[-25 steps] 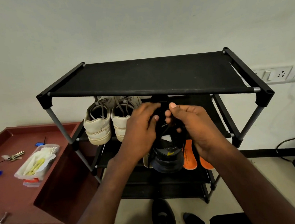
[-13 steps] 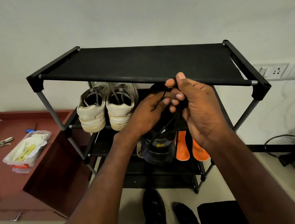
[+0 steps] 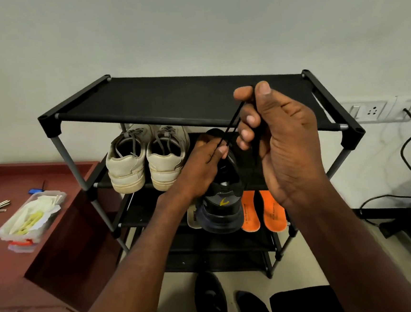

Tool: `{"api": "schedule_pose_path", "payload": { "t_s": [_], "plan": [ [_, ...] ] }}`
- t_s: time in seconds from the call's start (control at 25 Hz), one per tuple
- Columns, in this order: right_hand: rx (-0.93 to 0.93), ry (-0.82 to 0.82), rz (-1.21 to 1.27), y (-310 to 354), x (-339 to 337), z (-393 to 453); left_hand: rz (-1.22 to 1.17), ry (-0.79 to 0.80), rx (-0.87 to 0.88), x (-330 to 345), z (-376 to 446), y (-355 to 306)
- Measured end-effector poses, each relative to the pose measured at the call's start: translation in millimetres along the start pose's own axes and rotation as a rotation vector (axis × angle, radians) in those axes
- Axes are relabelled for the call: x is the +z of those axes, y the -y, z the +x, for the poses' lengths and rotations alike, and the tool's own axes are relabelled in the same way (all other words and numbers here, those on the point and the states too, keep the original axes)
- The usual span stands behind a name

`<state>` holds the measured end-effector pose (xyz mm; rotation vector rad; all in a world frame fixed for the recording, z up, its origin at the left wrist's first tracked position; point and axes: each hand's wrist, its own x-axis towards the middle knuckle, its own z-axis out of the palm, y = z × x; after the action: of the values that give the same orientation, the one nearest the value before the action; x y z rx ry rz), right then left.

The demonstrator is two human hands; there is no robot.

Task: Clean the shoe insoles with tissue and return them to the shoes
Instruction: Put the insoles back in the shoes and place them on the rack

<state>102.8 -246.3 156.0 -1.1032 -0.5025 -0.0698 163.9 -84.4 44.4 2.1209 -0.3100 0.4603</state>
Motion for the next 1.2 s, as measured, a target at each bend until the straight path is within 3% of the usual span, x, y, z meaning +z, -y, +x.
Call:
{"api": "schedule_pose_path", "payload": {
  "t_s": [0.36, 0.64, 0.88, 1.0, 1.2],
  "plan": [
    [-0.261, -0.063, -0.393, 38.8, 3.2, 11.6, 0.022, -0.047, -0.073, 1.0, -3.2, 4.7],
    [0.141, -0.070, -0.362, -22.1, -13.3, -18.2, -0.078, -0.075, -0.076, 0.9, 0.8, 16.6],
    [0.231, 0.115, -0.945, -62.3, -39.3, -16.1, -0.031, -0.114, -0.045, 3.9, 2.3, 19.7],
    [0.257, 0.247, -1.086, -60.7, -43.9, -13.4, -0.014, -0.124, -0.083, 8.0, 6.6, 19.1],
    [0.084, -0.089, -0.947, -71.6, -55.0, -20.6, -0.009, -0.138, -0.063, 3.4, 4.6, 21.3]
  ]
}}
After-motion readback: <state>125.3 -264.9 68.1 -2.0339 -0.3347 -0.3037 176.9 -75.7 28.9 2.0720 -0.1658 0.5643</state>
